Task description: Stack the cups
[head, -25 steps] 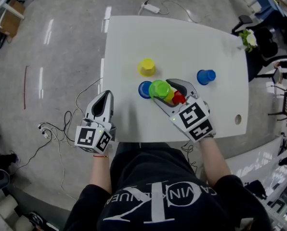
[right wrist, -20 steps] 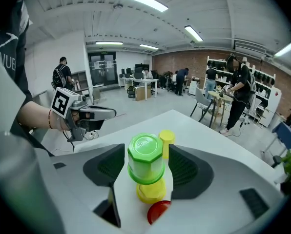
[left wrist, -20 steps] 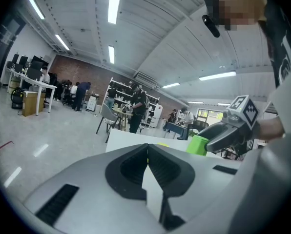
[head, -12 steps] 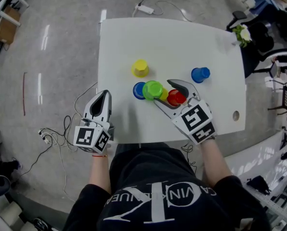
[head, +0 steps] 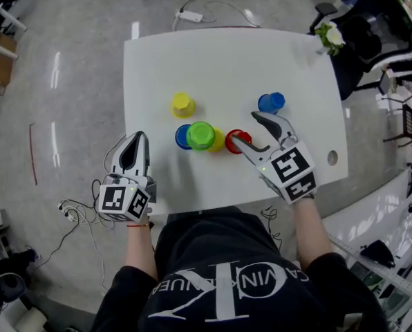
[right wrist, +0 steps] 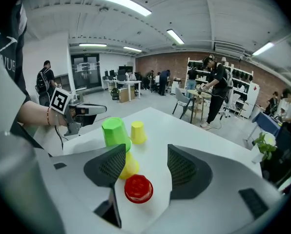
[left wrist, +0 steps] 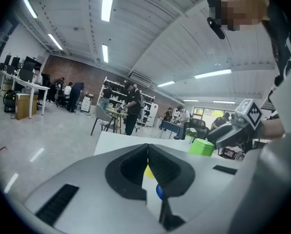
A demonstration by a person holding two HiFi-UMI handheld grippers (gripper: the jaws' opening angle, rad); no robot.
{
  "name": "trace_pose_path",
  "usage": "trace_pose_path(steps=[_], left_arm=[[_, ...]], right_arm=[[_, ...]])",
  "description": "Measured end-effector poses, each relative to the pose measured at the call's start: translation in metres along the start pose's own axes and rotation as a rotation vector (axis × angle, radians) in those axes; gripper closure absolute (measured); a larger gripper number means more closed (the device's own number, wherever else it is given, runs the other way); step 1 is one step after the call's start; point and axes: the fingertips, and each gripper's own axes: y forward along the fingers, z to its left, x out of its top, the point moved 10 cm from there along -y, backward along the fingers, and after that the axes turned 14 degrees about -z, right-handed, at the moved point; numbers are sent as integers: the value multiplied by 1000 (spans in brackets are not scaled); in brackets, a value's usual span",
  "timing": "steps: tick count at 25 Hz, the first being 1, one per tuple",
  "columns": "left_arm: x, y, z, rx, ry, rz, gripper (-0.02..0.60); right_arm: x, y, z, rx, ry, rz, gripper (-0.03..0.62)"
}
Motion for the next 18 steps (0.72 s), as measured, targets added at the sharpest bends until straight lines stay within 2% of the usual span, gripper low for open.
trace_pose_path(steps=[10,18], left_arm=[[-13,17,-9,6,-12,35,577],[-15,21,-11,49,11,37,577]], right_arm=[[-49,-16,-73,-238,54,26,313],[-84,5,-117,-310,97,60,280]])
